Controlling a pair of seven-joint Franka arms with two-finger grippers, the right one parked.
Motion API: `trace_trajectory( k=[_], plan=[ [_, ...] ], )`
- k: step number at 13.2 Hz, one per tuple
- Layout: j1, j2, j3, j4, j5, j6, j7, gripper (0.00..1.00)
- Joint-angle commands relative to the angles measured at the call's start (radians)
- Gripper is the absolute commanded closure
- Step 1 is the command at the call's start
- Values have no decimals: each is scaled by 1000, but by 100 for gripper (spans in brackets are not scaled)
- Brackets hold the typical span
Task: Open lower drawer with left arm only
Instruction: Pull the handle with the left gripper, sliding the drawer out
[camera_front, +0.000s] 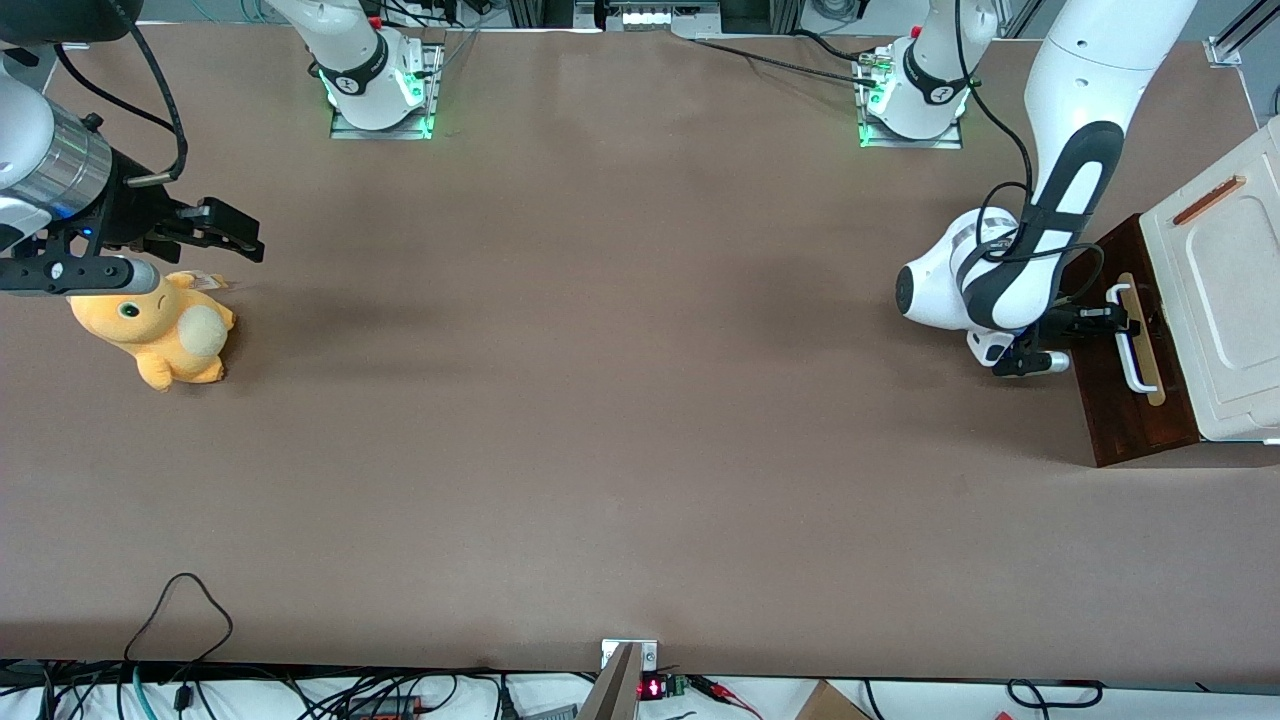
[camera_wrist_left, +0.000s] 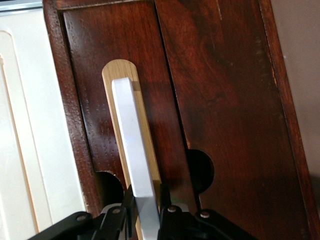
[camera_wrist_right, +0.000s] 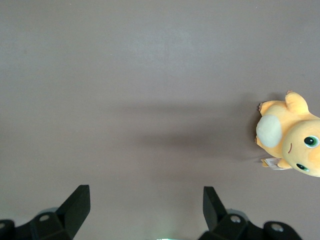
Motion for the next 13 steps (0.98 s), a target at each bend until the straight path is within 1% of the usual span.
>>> trace_trajectory(
  k=[1, 5, 6, 9, 11, 12, 13],
  plan=[
    [-36, -9, 10, -2, 26, -1, 16, 100],
    [-73, -29, -24, 17, 11, 13, 32, 100],
    [-80, -31, -28, 22, 9, 25, 61, 100],
    [-103, -34, -76, 39, -71, 49, 76, 100],
    [-112, -32, -137, 44, -89, 50, 76, 100],
    [-120, -32, -140, 62, -120, 52, 76, 100],
    [-120, -32, -140, 65, -135, 52, 81, 100]
  ],
)
